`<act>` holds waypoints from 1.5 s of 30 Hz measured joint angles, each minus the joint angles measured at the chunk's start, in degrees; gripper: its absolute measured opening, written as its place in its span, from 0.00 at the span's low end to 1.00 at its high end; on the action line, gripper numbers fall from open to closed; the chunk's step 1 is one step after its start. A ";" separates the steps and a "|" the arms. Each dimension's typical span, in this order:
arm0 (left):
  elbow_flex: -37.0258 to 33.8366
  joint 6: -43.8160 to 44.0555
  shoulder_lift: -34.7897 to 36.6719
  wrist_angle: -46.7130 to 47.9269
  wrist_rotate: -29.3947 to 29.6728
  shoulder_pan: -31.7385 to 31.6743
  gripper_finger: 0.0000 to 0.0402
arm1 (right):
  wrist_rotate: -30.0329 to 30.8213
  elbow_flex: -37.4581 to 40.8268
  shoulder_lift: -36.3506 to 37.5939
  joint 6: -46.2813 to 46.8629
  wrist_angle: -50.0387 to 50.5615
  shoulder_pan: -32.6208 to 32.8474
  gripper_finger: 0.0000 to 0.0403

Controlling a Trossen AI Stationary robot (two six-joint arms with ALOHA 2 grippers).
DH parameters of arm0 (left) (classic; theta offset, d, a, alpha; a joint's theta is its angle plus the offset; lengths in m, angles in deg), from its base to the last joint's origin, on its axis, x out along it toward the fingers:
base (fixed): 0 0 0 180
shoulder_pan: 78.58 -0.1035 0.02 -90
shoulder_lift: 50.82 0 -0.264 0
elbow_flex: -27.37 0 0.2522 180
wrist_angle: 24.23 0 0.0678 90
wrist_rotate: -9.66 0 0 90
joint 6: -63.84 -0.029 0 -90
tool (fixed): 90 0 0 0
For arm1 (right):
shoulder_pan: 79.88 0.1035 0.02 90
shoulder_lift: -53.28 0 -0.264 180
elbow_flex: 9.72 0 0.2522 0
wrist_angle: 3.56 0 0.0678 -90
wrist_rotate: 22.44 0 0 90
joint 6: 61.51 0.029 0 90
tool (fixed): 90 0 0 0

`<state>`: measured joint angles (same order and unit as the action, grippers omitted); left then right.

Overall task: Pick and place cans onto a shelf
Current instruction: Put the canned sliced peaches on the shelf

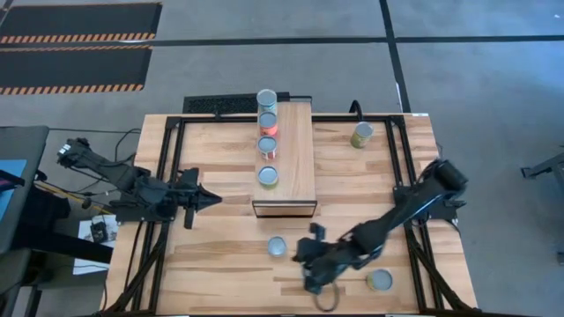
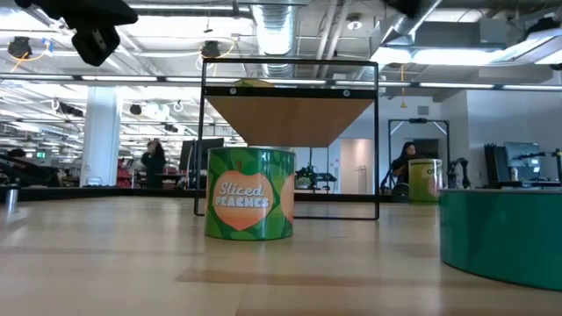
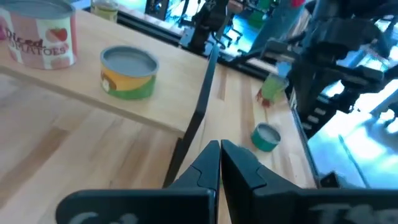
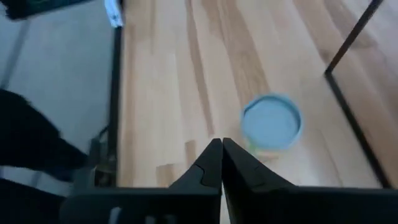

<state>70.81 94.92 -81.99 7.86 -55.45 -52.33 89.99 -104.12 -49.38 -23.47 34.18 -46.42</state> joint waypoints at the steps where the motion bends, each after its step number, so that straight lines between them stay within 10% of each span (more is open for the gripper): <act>1: -0.01 -0.47 0.29 0.68 -0.21 0.01 0.00 | -0.24 -2.12 -1.92 -1.01 1.40 -0.80 0.09; 20: -0.01 -3.68 0.09 3.44 -2.65 0.01 0.00 | -12.59 -24.09 -23.23 -21.21 19.46 -8.15 0.36; 45: -0.01 -3.52 0.10 5.55 -0.87 0.03 0.00 | -17.18 -23.88 -20.52 -15.11 22.97 -8.24 0.02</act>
<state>70.80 91.39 -81.89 13.41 -56.32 -52.30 72.82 -127.99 -69.90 -38.57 57.16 -54.67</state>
